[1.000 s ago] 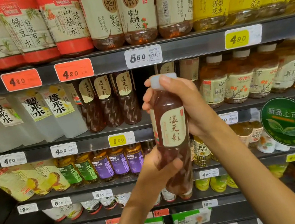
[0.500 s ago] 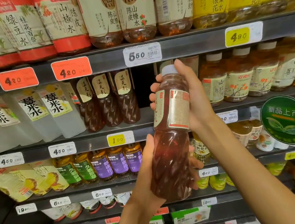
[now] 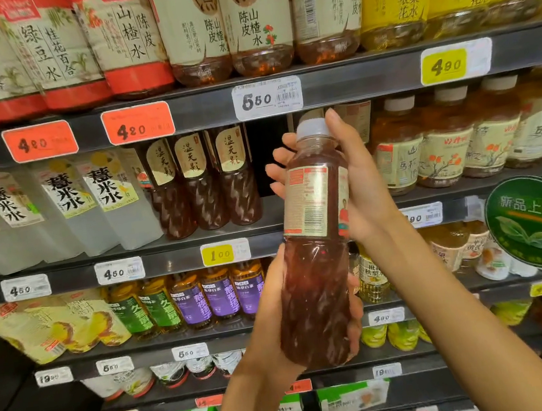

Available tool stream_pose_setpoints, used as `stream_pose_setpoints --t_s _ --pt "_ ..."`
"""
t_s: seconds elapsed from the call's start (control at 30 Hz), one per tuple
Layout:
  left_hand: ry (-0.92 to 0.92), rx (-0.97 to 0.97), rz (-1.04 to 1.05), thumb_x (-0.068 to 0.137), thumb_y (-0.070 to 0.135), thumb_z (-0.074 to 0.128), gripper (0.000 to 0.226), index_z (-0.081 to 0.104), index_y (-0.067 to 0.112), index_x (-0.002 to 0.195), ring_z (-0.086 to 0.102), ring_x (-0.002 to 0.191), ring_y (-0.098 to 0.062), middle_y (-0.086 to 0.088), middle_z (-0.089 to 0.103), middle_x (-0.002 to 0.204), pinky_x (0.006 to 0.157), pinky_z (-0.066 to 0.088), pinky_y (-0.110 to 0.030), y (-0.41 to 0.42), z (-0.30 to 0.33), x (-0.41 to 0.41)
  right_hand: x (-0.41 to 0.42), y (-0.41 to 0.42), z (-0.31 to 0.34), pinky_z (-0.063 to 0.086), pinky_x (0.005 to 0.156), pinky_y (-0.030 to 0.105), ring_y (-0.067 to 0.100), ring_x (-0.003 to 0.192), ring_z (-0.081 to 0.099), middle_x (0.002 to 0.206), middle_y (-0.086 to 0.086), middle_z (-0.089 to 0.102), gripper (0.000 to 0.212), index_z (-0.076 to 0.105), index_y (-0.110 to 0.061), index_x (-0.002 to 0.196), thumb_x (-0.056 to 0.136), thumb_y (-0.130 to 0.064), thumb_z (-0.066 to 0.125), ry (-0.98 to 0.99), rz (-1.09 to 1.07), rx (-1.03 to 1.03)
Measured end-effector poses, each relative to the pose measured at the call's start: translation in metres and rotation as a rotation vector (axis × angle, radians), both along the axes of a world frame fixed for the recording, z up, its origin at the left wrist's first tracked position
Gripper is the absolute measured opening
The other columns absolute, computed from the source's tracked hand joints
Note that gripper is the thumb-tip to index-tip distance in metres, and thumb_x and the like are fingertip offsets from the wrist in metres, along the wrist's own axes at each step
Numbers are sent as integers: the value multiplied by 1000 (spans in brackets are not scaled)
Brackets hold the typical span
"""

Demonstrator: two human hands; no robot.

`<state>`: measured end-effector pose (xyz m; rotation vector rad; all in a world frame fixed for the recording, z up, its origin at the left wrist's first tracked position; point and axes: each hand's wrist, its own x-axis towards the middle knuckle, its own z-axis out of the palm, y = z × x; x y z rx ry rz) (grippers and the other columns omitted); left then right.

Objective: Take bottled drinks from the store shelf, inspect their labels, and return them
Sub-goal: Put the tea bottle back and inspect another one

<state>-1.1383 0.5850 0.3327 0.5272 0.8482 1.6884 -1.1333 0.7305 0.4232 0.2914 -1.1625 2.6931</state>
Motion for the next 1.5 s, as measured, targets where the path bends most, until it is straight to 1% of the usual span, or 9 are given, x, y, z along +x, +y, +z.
stream_pose_setpoints --t_s 0.2,0.37,0.6,0.77,0.9,1.0,1.1,1.3,1.5 --pt "255 -120 224 80 74 35 76 67 15 116 69 94 -26 -16 70 108 80 55 -33 5 -2 -12 1 5 8 55 71 32 19 75 68 81 5 70 34 63 -10 96 89 -43 56 -49 -249 287" --pt "209 -102 301 78 75 41 74 72 11 99 67 72 -24 -16 69 83 66 55 -34 6 -1 -7 4 1 8 57 73 30 20 83 70 87 4 73 36 69 -16 96 89 -48 54 -27 -356 471" --pt "-38 65 -120 84 66 39 67 65 6 96 65 67 -18 -7 68 79 66 53 -29 -1 4 1 3 -9 4 56 79 40 28 82 68 91 14 67 52 61 -4 102 71 -44 74 122 174 113" --pt "84 17 49 83 61 47 61 73 7 94 68 74 -21 -11 72 84 69 55 -31 4 1 -6 8 -9 4 56 68 31 19 69 64 81 8 64 34 59 -8 90 89 -40 49 76 11 188" --pt "261 -86 295 81 69 36 69 72 16 108 69 83 -23 -15 72 99 82 51 -37 2 0 -16 10 -4 11 55 76 35 21 74 68 83 8 69 33 63 -9 92 87 -40 54 59 -300 365" --pt "287 -104 292 77 75 38 72 73 18 102 68 72 -22 -12 71 88 71 56 -35 1 3 -8 9 -1 13 57 74 34 23 78 71 85 9 72 39 64 -10 94 86 -47 55 -12 -408 477" --pt "146 7 160 81 74 38 74 70 10 103 65 66 -20 -11 67 83 63 55 -31 -3 9 3 7 1 12 58 75 35 27 85 71 88 12 73 41 68 -14 91 88 -52 52 -51 -358 457" --pt "-117 251 -190 89 55 51 58 60 1 108 64 67 -16 -7 65 83 61 54 -28 -5 14 10 6 -7 7 58 81 41 30 85 70 94 17 70 48 62 -3 102 86 -47 51 34 17 2" --pt "141 55 96 92 62 36 64 68 9 111 68 81 -24 -17 69 95 74 56 -35 -4 9 1 8 -5 12 55 70 30 18 71 66 82 7 69 35 63 -8 93 89 -41 52 33 -113 184"
